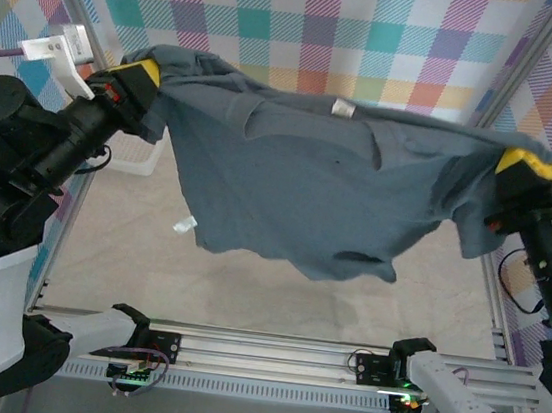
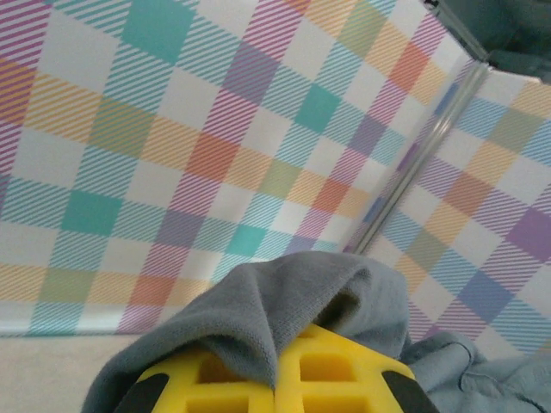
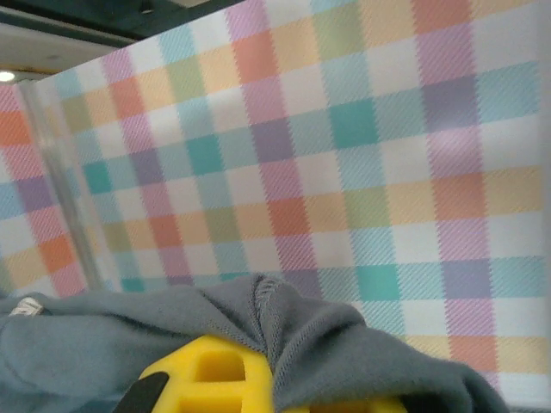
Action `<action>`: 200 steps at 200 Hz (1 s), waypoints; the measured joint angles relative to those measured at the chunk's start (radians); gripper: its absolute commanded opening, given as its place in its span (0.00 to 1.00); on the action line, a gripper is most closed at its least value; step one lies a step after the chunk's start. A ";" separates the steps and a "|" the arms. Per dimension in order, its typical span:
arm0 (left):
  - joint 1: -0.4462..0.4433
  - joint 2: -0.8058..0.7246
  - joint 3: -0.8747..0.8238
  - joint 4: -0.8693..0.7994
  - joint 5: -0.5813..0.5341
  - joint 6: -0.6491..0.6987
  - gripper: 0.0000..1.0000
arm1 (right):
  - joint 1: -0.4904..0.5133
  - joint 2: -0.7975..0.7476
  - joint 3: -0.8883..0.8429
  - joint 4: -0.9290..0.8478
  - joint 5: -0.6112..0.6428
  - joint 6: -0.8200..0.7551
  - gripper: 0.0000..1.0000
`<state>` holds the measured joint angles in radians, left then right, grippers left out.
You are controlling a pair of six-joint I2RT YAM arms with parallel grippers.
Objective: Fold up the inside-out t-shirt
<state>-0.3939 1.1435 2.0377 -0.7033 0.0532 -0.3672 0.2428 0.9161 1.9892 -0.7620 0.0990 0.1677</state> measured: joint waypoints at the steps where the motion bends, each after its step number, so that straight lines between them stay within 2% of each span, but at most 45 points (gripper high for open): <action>1: 0.000 0.001 0.001 0.000 0.000 -0.001 0.00 | 0.000 0.005 0.006 -0.001 0.003 0.000 0.00; 21: 0.000 0.055 0.039 -0.023 -0.036 -0.031 0.00 | 0.000 0.191 0.205 -0.113 0.089 0.005 0.00; 41: 0.004 0.191 0.132 -0.098 -0.140 -0.035 0.00 | -0.021 0.440 0.395 -0.219 0.127 0.007 0.00; 65: 0.069 0.384 0.114 -0.103 -0.186 -0.042 0.00 | -0.090 0.698 0.431 -0.265 0.110 0.008 0.00; 72: 0.092 0.431 0.075 -0.075 -0.184 -0.050 0.09 | -0.116 0.790 0.430 -0.267 0.089 0.008 0.00; 76: 0.103 0.462 0.044 -0.051 -0.181 -0.056 0.18 | -0.129 0.833 0.430 -0.267 0.080 0.008 0.09; 82: 0.122 0.519 -0.013 -0.006 -0.173 -0.065 0.36 | -0.149 0.915 0.430 -0.266 0.057 0.011 0.30; 86: 0.131 0.554 -0.042 0.013 -0.166 -0.067 0.45 | -0.161 0.972 0.432 -0.265 0.041 0.018 0.41; 93: 0.148 0.623 -0.086 0.048 -0.154 -0.075 0.60 | -0.177 1.059 0.444 -0.269 0.019 0.023 0.53; 100: 0.163 0.692 -0.110 0.072 -0.141 -0.082 0.68 | -0.191 1.145 0.470 -0.280 -0.001 0.027 0.66; 108: 0.178 0.766 -0.117 0.085 -0.122 -0.086 0.74 | -0.203 1.237 0.520 -0.303 -0.023 0.031 0.71; 124: 0.201 0.866 -0.114 0.104 -0.080 -0.089 0.77 | -0.220 1.381 0.640 -0.363 -0.053 0.034 0.73; 139: 0.213 0.875 -0.114 0.105 -0.034 -0.076 0.78 | -0.233 1.386 0.629 -0.394 -0.083 0.034 0.74; 156: 0.219 0.823 -0.109 0.124 0.030 -0.054 0.80 | -0.244 1.287 0.520 -0.406 -0.121 0.034 0.74; 178: 0.196 0.657 -0.206 0.176 0.117 0.005 0.88 | -0.246 1.056 0.275 -0.405 -0.202 0.034 0.74; 200: 0.103 0.424 -0.393 0.244 0.146 0.115 0.93 | -0.246 0.759 -0.085 -0.322 -0.285 0.082 0.74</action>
<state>-0.2909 1.5673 1.6447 -0.4591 0.1997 -0.2520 -0.0032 1.6749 1.9038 -1.0843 -0.1860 0.2497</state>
